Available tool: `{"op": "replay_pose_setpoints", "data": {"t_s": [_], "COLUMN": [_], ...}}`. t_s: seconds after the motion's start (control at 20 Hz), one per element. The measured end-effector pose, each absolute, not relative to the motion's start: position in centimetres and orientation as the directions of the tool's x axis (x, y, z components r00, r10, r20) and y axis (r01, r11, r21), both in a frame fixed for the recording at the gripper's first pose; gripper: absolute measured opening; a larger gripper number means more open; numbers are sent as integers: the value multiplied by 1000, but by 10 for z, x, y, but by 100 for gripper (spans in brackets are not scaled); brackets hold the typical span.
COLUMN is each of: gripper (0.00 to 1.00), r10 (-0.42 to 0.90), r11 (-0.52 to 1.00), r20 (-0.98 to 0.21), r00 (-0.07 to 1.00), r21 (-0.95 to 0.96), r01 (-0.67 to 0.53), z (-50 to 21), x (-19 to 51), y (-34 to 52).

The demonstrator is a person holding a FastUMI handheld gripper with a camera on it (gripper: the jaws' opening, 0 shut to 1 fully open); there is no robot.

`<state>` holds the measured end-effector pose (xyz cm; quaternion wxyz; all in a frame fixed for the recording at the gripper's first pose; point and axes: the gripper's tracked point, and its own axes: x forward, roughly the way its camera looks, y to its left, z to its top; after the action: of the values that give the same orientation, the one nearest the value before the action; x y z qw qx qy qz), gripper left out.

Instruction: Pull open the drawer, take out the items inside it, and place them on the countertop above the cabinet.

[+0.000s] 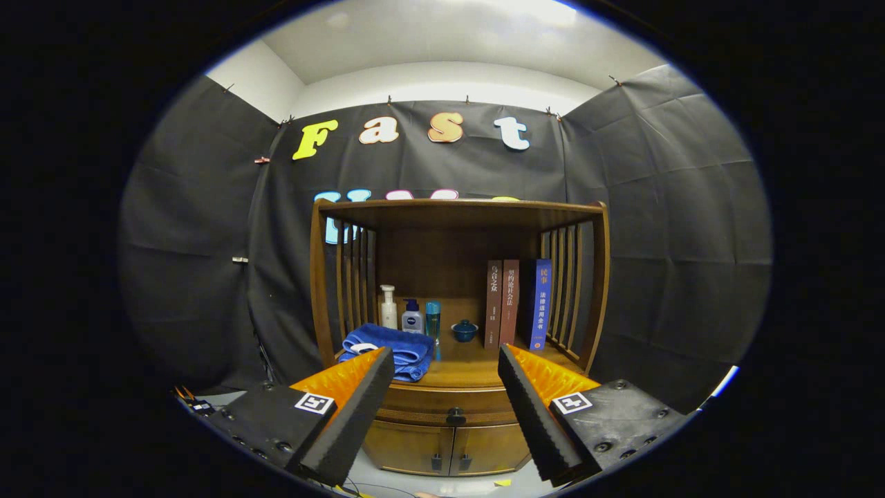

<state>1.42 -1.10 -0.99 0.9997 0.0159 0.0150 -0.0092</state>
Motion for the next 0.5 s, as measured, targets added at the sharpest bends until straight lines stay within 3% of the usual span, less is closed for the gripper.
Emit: {"op": "replay_pose_setpoints", "data": {"t_s": [0.5], "gripper": [99], "r10": [-50], "r11": [998], "r20": [-122], "r00": [991], "r21": [30], "r01": [54], "z": [-66], "x": [50], "y": [-30]}}
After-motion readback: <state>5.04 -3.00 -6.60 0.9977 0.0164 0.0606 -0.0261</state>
